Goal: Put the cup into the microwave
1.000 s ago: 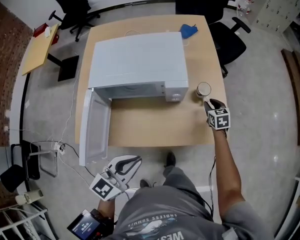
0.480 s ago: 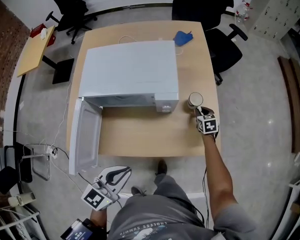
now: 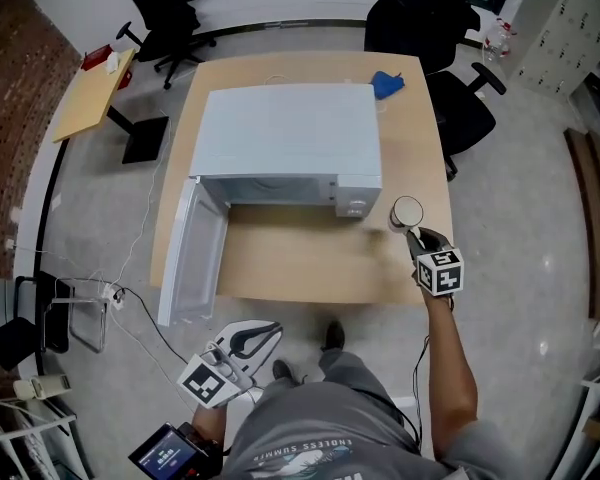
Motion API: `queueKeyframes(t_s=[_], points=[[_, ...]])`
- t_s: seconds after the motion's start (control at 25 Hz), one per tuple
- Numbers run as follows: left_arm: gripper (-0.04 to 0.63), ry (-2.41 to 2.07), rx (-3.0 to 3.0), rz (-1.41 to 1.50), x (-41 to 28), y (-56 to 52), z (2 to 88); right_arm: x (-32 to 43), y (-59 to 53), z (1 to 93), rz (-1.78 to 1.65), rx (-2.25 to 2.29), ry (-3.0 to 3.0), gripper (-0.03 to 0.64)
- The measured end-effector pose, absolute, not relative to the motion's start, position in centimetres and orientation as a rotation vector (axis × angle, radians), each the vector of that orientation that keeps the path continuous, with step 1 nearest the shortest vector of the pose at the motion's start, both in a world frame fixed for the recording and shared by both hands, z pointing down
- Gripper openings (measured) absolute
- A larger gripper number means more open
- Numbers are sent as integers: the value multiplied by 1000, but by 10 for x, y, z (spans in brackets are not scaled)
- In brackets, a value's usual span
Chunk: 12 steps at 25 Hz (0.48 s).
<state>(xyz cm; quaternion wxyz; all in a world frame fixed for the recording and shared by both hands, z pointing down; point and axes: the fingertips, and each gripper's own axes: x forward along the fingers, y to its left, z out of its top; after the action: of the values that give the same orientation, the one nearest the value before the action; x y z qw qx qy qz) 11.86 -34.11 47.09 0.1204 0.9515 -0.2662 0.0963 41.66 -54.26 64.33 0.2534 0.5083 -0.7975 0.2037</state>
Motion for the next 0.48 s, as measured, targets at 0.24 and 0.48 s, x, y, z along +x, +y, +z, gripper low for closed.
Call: queueKeyframes(t_s=[0.24,0.48], points=[[28,-758,2854,187,85,-313,445,357,-475,548,483,1382,-2286,67],[28,-772,2905,129,36,-280,425,273,-400,456,407,1315,-2431,67]])
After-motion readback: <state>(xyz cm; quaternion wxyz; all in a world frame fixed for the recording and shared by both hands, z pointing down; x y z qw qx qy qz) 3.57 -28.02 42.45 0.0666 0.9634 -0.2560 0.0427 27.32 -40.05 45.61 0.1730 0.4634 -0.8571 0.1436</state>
